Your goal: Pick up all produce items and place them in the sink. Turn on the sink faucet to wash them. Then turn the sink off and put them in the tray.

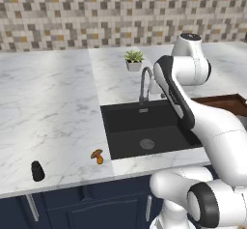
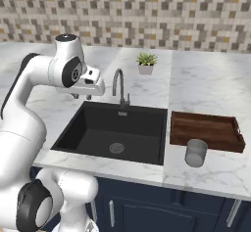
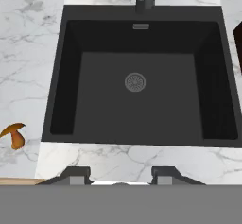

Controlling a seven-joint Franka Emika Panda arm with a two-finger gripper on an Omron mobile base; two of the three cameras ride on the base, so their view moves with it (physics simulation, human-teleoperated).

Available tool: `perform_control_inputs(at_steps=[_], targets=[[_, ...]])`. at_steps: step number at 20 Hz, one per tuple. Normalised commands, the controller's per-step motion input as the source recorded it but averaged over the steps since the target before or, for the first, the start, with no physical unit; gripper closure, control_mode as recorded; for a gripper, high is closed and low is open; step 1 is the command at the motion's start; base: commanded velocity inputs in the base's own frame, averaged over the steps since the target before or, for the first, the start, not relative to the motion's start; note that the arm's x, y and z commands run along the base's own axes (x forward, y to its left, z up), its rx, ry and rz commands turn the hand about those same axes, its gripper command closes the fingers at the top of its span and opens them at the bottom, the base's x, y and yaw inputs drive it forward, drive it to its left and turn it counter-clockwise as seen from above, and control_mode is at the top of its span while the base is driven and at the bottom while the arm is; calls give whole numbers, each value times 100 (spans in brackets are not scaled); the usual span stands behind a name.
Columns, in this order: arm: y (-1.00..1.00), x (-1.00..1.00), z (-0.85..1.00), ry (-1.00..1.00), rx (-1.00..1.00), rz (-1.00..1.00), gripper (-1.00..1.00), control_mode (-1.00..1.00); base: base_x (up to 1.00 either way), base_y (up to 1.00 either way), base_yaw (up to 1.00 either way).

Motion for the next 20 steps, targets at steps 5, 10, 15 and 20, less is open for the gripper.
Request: perform_control_inputs(at_steps=[5, 10, 15, 20], targets=[[0, 0, 0, 0, 0, 0, -100, 100, -24, -1, -2], [0, 0, 0, 0, 0, 0, -100, 100, -51, -7, -5], [0, 0, 0, 0, 0, 0, -100, 100, -23, -14, -3], [0, 0, 0, 0, 0, 0, -100, 100, 10, -37, 0]])
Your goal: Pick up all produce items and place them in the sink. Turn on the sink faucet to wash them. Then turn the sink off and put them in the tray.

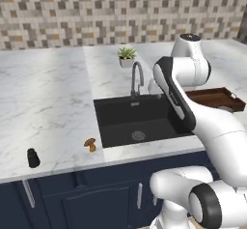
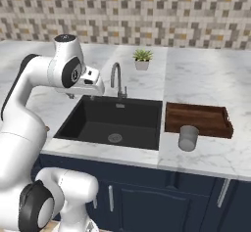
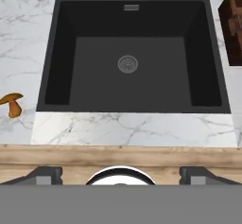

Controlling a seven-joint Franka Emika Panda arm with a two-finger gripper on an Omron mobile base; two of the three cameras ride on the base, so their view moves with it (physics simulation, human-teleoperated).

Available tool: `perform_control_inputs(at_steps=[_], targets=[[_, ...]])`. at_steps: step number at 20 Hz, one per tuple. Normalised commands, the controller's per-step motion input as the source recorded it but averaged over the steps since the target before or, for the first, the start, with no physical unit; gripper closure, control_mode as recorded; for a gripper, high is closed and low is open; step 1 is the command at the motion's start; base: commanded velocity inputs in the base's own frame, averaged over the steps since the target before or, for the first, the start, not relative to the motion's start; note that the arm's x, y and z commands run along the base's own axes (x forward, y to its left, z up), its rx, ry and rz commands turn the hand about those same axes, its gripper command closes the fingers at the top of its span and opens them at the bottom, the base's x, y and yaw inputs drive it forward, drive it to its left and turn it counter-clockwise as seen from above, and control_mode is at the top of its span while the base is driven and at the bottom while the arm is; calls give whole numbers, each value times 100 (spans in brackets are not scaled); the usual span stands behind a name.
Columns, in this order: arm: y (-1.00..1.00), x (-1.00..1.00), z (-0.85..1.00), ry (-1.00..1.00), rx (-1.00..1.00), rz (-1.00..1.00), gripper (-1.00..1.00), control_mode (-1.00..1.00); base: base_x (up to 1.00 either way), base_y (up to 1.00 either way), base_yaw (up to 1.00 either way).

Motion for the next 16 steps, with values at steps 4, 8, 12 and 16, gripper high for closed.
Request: perform_control_inputs(at_steps=[4, 8, 12, 16], targets=[[0, 0, 0, 0, 0, 0, -100, 100, 38, -61, 0], [0, 0, 0, 0, 0, 0, -100, 100, 47, -53, 0], [0, 0, 0, 0, 0, 0, -100, 100, 49, -47, 0], [0, 0, 0, 0, 0, 0, -100, 100, 48, -36, 0]])
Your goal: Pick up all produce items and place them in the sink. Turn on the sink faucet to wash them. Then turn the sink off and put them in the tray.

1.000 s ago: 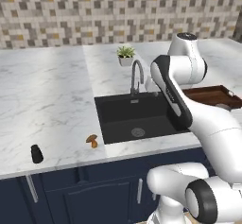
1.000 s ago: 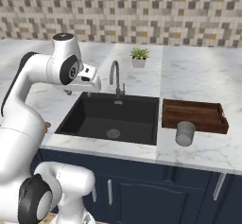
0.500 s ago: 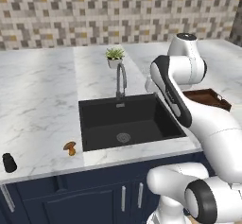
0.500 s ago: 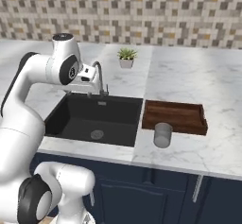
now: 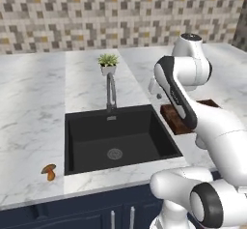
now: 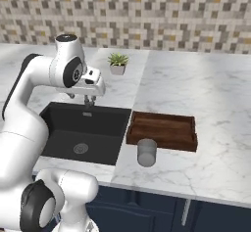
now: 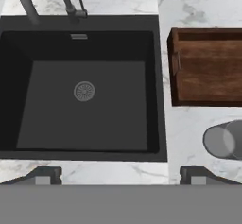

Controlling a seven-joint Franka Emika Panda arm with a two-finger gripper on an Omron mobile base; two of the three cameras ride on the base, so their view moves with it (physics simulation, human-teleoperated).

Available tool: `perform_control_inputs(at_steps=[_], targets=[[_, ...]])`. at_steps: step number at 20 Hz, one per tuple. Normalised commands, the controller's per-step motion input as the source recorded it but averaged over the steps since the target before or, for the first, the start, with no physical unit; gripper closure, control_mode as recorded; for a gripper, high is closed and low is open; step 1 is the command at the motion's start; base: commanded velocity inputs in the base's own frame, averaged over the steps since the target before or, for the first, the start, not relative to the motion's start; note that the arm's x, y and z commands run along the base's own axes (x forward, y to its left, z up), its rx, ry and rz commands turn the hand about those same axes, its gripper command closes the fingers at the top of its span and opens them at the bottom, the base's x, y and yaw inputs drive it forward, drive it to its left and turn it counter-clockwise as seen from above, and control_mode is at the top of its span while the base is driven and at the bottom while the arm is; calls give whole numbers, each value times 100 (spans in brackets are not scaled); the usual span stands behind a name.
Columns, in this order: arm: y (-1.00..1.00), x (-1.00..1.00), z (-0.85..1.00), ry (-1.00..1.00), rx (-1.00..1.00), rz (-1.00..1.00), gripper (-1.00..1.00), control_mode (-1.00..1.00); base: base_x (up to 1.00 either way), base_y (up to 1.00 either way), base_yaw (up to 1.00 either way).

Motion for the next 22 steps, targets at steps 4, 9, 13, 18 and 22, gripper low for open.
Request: perform_control_inputs(at_steps=[4, 9, 13, 18, 22], targets=[[0, 0, 0, 0, 0, 0, -100, 100, 63, -33, 0], [0, 0, 0, 0, 0, 0, -100, 100, 68, -14, 0], [3, 15, 0, 0, 0, 0, -100, -100, 12, 0, 0], [49, -32, -2, 0, 0, 1, -100, -100, 0, 0, 0], [67, -56, -5, 0, 0, 1, -100, -100, 0, 0, 0]])
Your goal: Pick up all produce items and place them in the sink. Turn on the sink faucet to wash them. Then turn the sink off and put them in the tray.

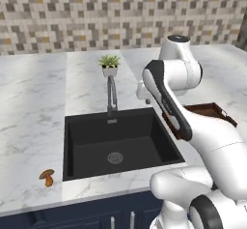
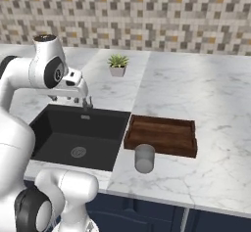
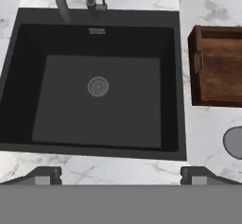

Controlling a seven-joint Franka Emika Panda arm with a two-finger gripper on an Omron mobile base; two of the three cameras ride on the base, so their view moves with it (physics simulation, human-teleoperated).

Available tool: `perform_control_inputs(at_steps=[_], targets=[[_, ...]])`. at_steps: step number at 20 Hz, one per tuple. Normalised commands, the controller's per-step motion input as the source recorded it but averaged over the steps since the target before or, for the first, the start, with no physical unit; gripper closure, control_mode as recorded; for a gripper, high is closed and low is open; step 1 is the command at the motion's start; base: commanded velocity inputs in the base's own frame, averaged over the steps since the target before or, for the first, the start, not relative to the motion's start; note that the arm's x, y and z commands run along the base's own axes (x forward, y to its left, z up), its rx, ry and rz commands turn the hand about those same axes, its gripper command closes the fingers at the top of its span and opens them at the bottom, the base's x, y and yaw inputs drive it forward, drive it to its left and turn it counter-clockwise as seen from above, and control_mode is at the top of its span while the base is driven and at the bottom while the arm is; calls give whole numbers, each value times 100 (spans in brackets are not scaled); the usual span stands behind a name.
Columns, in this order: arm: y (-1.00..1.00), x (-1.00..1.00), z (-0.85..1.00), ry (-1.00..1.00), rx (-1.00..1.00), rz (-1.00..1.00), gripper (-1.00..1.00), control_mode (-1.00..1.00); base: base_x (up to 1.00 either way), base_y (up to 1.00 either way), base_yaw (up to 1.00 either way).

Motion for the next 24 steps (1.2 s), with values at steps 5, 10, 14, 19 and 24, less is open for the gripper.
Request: perform_control_inputs(at_steps=[5, 10, 14, 19, 24], targets=[[50, -44, -6, 1, 0, 1, -100, -100, 0, 0, 0], [48, -18, -7, 3, 1, 3, -100, -100, 0, 0, 0], [52, -8, -13, 7, 2, 6, -100, -100, 0, 0, 0], [62, -2, -21, 11, 1, 7, -100, -100, 0, 0, 0], [61, -4, -24, 12, 0, 7, -100, -100, 0, 0, 0]])
